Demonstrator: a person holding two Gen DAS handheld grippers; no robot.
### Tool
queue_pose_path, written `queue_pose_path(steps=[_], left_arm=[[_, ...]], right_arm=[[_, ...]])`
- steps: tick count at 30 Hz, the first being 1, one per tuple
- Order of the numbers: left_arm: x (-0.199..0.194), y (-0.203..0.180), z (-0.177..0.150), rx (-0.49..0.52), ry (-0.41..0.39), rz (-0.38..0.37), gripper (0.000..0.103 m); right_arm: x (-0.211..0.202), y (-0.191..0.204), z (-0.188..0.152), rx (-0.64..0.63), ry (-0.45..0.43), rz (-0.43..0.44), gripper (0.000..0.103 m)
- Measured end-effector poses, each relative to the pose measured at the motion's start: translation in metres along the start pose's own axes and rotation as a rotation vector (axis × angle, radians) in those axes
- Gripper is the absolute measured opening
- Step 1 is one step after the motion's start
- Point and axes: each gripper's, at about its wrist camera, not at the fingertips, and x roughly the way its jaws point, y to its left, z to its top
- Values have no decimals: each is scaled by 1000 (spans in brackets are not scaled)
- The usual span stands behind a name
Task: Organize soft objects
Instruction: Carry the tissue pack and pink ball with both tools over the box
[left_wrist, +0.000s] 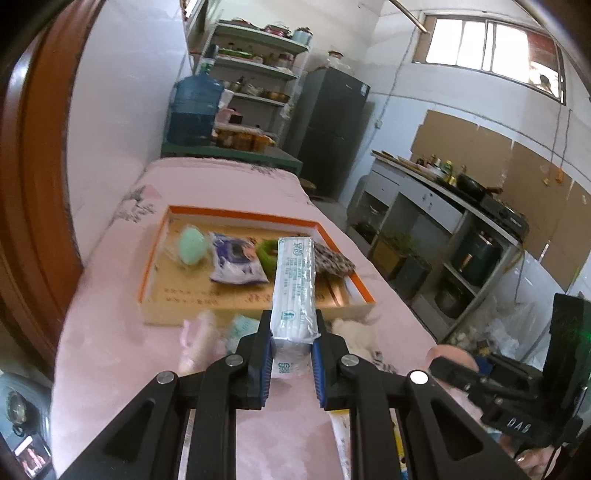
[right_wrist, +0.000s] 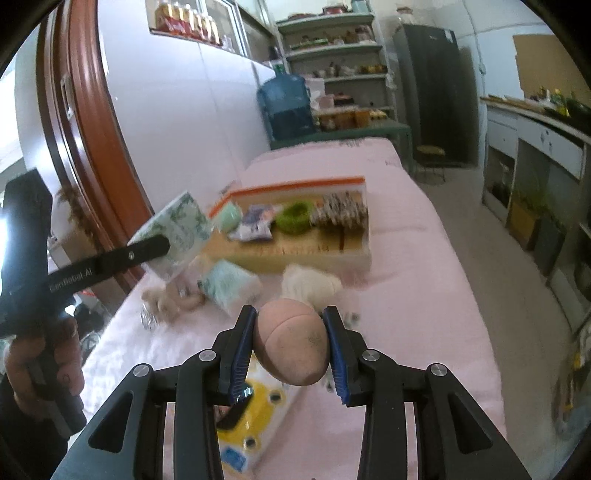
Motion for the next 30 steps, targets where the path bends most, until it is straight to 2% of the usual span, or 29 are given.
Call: queue_pose_path(steps=[7, 13, 20, 30], left_arm=[[-8, 19, 21, -30, -52, 50, 19], [-6, 36, 35, -59, -85, 81, 19], [9, 54, 52, -96, -95, 98, 19], [38, 77, 62, -149, -67, 106, 19]], right_arm=[[5, 6, 38, 2, -79, 36, 38], [21, 16, 67, -18, -108, 59, 38], [45, 23, 92, -24, -115, 92, 38], [93, 21, 114, 32, -68, 152, 38]])
